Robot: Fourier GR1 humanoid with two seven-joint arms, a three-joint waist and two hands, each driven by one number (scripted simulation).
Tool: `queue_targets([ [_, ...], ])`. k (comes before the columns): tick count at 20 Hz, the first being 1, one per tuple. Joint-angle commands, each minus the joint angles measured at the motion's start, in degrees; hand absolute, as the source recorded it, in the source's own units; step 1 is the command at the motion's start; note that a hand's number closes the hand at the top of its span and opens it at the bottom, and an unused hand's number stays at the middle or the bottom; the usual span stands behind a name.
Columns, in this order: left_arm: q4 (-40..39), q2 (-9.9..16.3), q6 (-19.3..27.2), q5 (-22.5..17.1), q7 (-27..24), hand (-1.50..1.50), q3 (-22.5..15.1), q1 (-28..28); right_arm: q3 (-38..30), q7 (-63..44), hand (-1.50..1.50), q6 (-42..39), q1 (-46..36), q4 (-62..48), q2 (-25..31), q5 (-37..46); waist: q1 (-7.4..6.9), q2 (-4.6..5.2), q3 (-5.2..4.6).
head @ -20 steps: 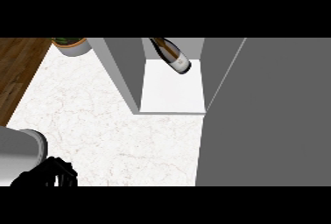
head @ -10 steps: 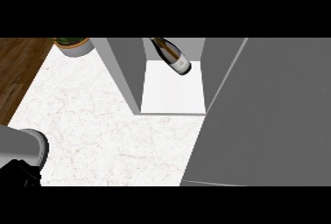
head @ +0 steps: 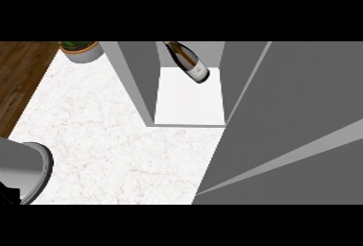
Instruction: Pick up the wine, place it into the cabinet and close the cabinet
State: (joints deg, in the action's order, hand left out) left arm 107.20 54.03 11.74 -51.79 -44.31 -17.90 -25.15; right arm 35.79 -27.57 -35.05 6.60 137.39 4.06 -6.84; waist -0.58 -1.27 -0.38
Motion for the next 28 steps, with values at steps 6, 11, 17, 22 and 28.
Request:
queue_targets([
  [6,-1.86,1.77,-4.63,-1.92,-0.33,1.50,3.02,-1.00,14.15,0.95,1.50,12.94,-6.52,-6.02,-3.74,5.55,-1.45,0.57,-0.16],
  [11,-1.68,2.70,-6.73,-2.17,-0.89,1.50,4.01,-1.78,13.31,1.60,1.50,13.58,-8.63,-7.38,-3.66,5.79,-2.82,0.54,-0.25],
  [17,-1.69,2.76,-8.69,-2.41,-0.63,1.50,3.54,-1.75,11.86,2.76,1.50,14.53,-9.15,-8.21,-3.61,3.91,-3.08,0.85,-0.36],
  [22,-2.32,3.02,-10.02,-2.72,-1.04,1.50,4.22,-1.84,9.40,3.87,1.50,15.24,-8.34,-9.83,-3.59,1.80,-4.29,1.45,-0.47],
  [28,-2.06,4.11,-11.36,-3.28,-0.60,1.50,5.29,-1.18,5.56,4.21,1.50,15.40,-9.91,-9.70,-3.58,1.19,-5.31,1.86,-0.50],
])
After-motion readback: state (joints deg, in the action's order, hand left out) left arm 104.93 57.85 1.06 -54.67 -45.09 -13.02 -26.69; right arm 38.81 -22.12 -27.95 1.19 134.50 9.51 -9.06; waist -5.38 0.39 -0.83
